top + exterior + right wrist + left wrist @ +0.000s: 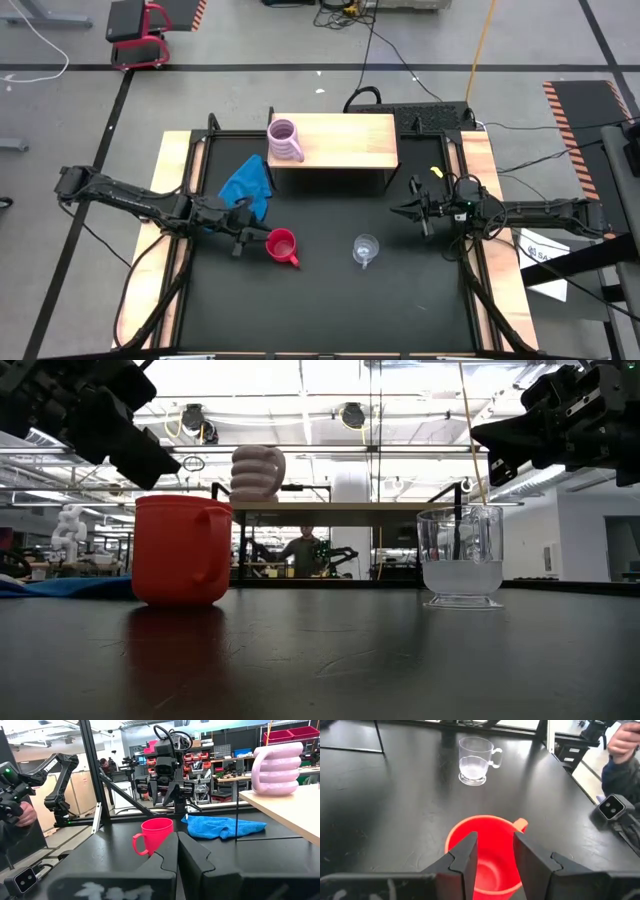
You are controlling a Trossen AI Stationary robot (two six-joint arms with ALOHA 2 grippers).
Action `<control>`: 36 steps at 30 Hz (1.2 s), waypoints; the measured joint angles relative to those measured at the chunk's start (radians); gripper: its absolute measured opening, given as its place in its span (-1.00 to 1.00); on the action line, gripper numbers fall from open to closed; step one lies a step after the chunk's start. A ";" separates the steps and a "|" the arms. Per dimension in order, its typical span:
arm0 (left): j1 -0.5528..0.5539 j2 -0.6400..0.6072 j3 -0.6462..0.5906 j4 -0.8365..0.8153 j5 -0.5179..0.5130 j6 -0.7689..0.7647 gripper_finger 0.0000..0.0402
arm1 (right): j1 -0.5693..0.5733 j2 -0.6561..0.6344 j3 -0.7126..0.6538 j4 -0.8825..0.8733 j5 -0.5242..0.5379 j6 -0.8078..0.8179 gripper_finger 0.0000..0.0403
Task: Stack small to large cups/mugs on shelf
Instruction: Put the red mug on the shelf
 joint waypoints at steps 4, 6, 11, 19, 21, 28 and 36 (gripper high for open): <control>-0.002 0.000 0.000 0.000 -0.093 -0.030 -0.38 | 0.000 0.000 0.000 0.000 0.000 0.000 -1.00; -0.002 0.000 0.000 0.000 -0.130 -0.051 -0.38 | 0.000 0.000 0.000 0.000 0.000 0.000 -1.00; -0.003 0.000 0.000 0.000 -0.103 -0.113 -0.38 | 0.000 0.000 0.000 0.000 0.000 0.000 -1.00; -0.054 0.004 0.020 -0.031 -0.141 -0.188 -0.38 | 0.000 0.000 0.000 0.000 0.000 -0.008 -1.00; -0.078 0.033 0.046 -0.028 -0.161 -0.189 -0.38 | 0.000 0.000 0.000 0.000 0.000 -0.008 -1.00; -0.104 0.147 0.189 -0.355 -0.238 -0.262 -0.38 | 0.000 0.000 0.000 -0.002 0.000 -0.008 -1.00; -0.105 0.274 0.365 -0.525 -0.238 -0.297 -0.38 | 0.000 0.000 0.000 -0.008 0.000 -0.008 -1.00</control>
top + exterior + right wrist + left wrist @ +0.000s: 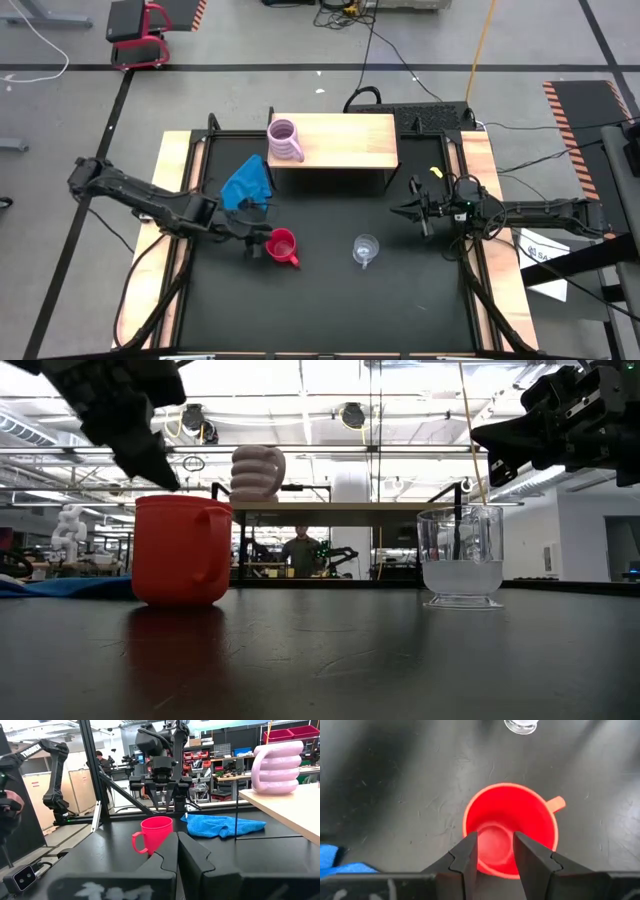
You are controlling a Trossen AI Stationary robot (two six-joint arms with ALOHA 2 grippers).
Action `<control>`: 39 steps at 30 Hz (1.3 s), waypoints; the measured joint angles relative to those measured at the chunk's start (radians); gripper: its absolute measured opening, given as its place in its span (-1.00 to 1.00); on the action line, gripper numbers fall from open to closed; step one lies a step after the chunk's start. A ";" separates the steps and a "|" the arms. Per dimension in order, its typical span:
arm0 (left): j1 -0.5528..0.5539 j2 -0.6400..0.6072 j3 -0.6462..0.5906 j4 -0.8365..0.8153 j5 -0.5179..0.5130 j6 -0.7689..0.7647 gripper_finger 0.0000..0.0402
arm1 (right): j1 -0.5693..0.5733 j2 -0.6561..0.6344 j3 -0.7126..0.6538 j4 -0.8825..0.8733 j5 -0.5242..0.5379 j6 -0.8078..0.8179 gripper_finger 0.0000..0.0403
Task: Stack small to large cups/mugs on shelf
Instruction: Put the red mug on the shelf
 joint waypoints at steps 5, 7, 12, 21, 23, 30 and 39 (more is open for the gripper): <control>0.015 0.099 0.113 -0.131 0.015 -0.010 -0.38 | 0.000 0.000 0.000 0.000 0.000 0.000 -1.00; 0.026 0.141 0.149 -0.175 0.053 -0.017 -0.38 | 0.000 0.000 0.000 0.000 0.000 0.000 -1.00; 0.049 0.225 0.212 -0.262 0.101 0.012 -0.38 | 0.000 0.000 0.000 0.000 0.000 0.000 -1.00; 0.097 0.233 0.232 -0.292 0.117 0.000 -0.38 | 0.000 0.000 0.000 -0.012 0.000 0.000 -1.00; 0.106 0.234 0.232 -0.290 0.125 0.002 -0.38 | 0.000 0.000 0.000 -0.014 0.000 0.000 -1.00; 0.118 0.269 0.232 -0.290 0.161 0.014 -0.38 | 0.000 0.000 0.000 -0.016 0.000 0.000 -1.00; 0.118 0.304 0.232 -0.291 0.160 0.016 -0.38 | 0.000 0.000 0.000 -0.015 0.000 0.000 -1.00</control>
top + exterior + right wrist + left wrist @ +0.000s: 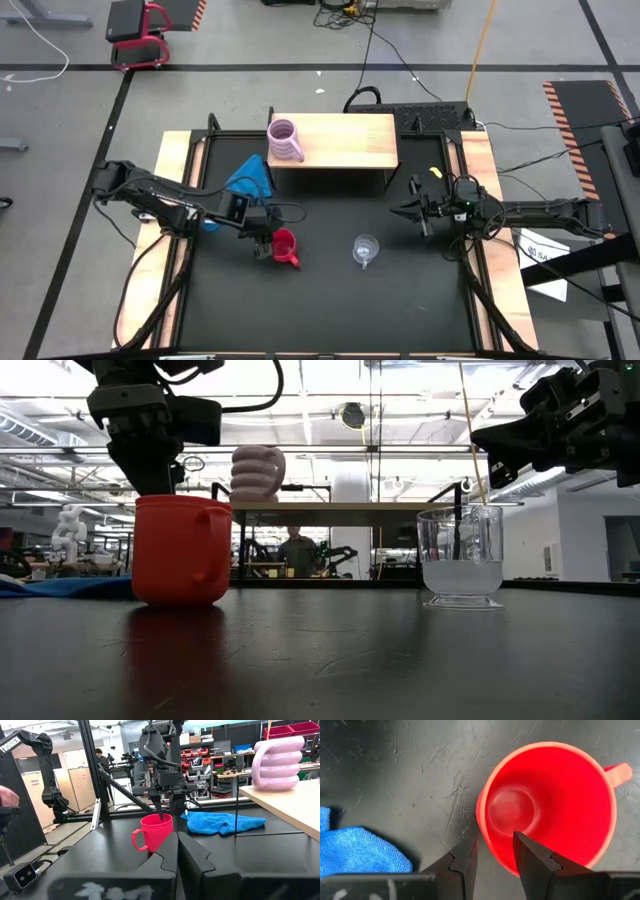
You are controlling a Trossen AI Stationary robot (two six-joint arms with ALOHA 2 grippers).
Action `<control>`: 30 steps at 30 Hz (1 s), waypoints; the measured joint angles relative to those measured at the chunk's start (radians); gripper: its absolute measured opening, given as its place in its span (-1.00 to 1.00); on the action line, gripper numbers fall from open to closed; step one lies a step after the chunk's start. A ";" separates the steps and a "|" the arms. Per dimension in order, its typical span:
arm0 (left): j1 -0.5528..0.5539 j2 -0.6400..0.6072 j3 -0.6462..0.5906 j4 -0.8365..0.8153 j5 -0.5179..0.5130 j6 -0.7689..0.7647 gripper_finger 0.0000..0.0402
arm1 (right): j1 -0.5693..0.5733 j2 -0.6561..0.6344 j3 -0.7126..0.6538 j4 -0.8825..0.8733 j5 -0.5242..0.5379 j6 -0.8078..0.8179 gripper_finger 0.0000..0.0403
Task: Stack small to large cups/mugs on shelf
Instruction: Put the red mug on the shelf
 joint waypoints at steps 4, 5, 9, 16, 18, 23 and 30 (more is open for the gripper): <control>0.000 0.000 0.000 0.007 -0.016 0.019 -0.39 | 0.000 0.000 0.000 0.000 0.000 0.000 -1.00; 0.000 0.000 0.000 0.008 -0.027 0.020 -0.40 | 0.000 0.000 0.000 0.000 0.000 0.000 -1.00; 0.000 0.000 0.000 0.010 -0.050 0.063 -0.58 | 0.000 0.000 0.000 0.000 0.000 0.000 -1.00; -0.003 -0.002 0.000 0.013 -0.041 0.153 -0.95 | 0.000 0.000 0.000 0.000 0.000 0.007 -1.00; -0.005 -0.001 0.000 0.014 -0.036 0.169 -0.95 | 0.000 0.000 0.000 0.000 0.000 0.007 -1.00; -0.007 -0.001 0.000 0.037 -0.040 0.191 -0.97 | 0.000 0.000 0.000 0.000 0.000 0.005 -1.00; -0.007 0.000 0.000 0.124 -0.025 0.269 -0.97 | 0.000 0.000 0.000 0.000 0.000 0.004 -1.00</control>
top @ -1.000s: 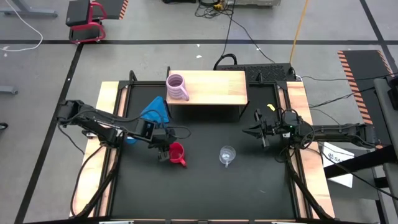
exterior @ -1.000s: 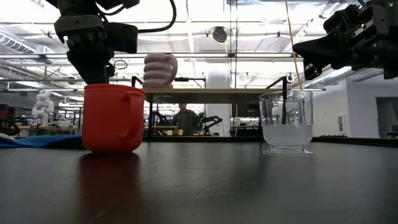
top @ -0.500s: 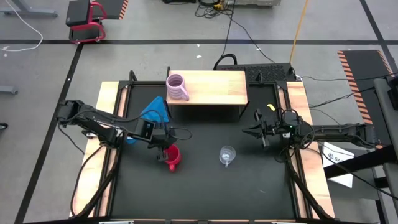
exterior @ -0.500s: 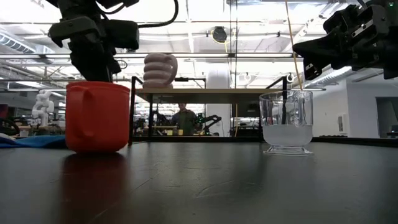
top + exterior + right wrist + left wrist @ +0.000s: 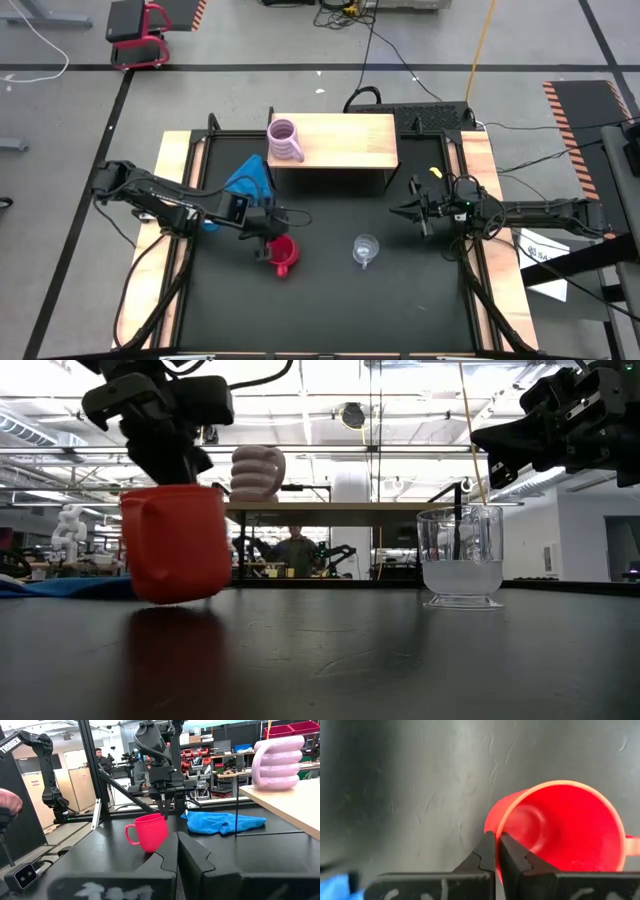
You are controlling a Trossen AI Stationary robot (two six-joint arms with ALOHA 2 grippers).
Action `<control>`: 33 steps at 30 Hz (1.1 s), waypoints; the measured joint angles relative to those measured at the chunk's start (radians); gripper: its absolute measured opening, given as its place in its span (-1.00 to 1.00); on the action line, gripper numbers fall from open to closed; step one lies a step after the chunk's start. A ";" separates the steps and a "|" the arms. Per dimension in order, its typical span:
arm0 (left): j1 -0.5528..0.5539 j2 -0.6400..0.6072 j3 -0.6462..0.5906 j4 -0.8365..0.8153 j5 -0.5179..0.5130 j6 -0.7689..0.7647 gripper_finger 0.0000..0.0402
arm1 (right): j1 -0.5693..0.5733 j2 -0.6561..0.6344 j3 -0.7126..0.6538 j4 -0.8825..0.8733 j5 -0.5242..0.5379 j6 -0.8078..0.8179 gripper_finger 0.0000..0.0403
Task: Stack small to large cups/mugs on shelf
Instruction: Put the red mug on the shelf
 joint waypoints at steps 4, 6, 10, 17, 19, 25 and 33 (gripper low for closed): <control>0.006 0.000 0.000 0.067 -0.002 0.062 -0.98 | 0.000 0.000 0.000 0.000 0.000 0.000 -1.00; 0.012 0.000 0.000 0.107 -0.005 0.088 -0.98 | 0.000 0.000 0.000 0.000 0.000 0.000 -1.00; 0.029 -0.002 0.000 0.168 -0.011 0.155 -0.98 | 0.000 0.000 0.000 0.000 0.000 0.003 -1.00; 0.077 -0.045 -0.001 0.207 -0.058 0.210 -0.98 | 0.000 0.000 0.000 0.000 0.000 0.003 -1.00; 0.086 -0.061 0.000 0.225 -0.057 0.225 -0.98 | 0.000 0.001 0.000 0.000 0.000 0.003 -1.00; 0.102 -0.117 -0.003 0.229 -0.040 0.266 -0.98 | 0.000 0.011 0.000 0.009 0.000 0.000 -1.00; 0.104 -0.217 -0.001 0.221 -0.064 0.313 -0.98 | 0.000 0.034 0.000 0.023 0.000 0.003 -1.00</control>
